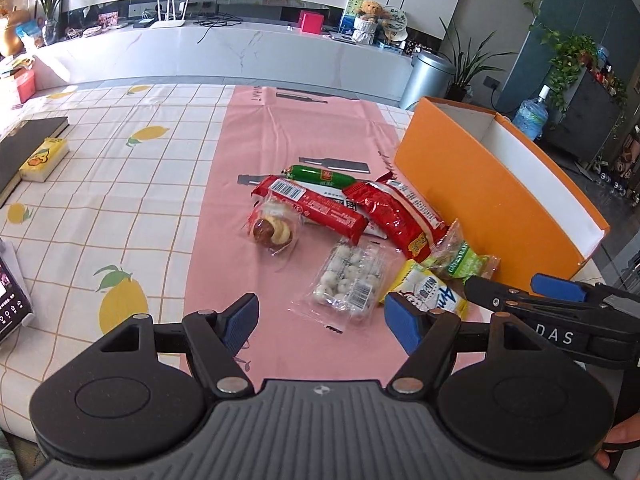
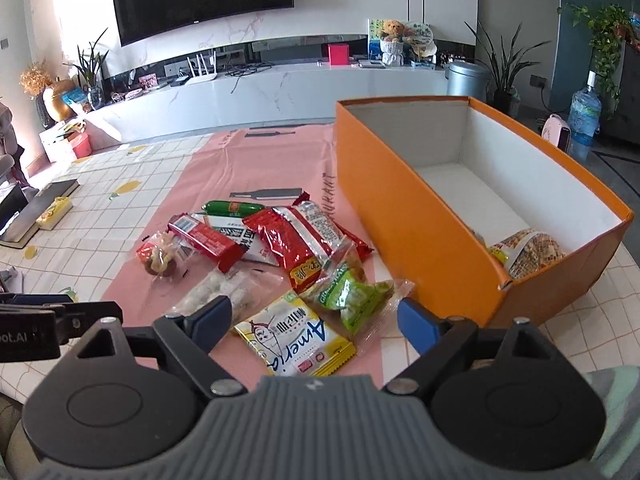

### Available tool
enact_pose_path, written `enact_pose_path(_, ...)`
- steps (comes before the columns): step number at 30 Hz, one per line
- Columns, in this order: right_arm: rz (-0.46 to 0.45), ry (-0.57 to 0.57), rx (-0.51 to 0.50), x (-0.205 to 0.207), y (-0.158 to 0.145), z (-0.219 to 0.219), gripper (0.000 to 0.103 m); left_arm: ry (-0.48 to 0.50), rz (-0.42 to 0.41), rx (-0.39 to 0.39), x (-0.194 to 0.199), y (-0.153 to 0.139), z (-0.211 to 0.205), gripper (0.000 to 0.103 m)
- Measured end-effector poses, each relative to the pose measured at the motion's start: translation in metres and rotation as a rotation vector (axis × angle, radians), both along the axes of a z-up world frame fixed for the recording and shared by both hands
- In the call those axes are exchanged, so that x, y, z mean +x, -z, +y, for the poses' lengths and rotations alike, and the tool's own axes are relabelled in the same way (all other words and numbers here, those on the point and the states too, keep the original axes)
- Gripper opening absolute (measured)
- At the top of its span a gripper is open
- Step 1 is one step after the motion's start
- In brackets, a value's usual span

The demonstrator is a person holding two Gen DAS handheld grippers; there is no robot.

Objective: Organize snacks
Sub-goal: 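Move both tools back to the snack pile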

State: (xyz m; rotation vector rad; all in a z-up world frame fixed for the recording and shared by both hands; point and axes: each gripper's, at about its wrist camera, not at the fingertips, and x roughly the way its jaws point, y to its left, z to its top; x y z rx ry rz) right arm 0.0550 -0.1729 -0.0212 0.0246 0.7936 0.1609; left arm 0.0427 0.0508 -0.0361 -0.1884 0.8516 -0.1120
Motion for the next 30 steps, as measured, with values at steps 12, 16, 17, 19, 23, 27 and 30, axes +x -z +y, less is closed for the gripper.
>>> enact_pose_path(12, 0.160, 0.078, 0.056, 0.027, 0.041, -0.003, 0.092, 0.000, 0.024, -0.031, 0.013, 0.025, 0.006, 0.084)
enact_pose_path(16, 0.185, 0.081, 0.068, 0.033, 0.047, -0.004, 0.092, 0.031, 0.022, -0.038, 0.018, 0.030, 0.002, 0.084)
enact_pose_path(17, 0.182, 0.082, 0.067, 0.034, 0.046, -0.004, 0.092, 0.044, 0.019, -0.026, 0.019, 0.031, 0.000, 0.084)
enact_pose_path(19, 0.154, 0.081, 0.049, 0.031, 0.041, -0.005, 0.092, 0.068, 0.015, 0.002, 0.020, 0.032, -0.004, 0.084)
enact_pose_path(23, 0.054, 0.000, -0.109, 0.025, 0.026, 0.003, 0.089, 0.107, 0.029, 0.032, 0.026, 0.035, -0.012, 0.084)
enact_pose_path(27, 0.019, -0.112, -0.182, 0.031, 0.022, 0.007, 0.070, 0.142, 0.041, -0.005, 0.028, 0.034, -0.020, 0.081)
enact_pose_path(30, 0.003, -0.139, -0.259, 0.038, 0.027, 0.011, 0.061, 0.140, 0.052, -0.027, 0.029, 0.035, -0.024, 0.080)
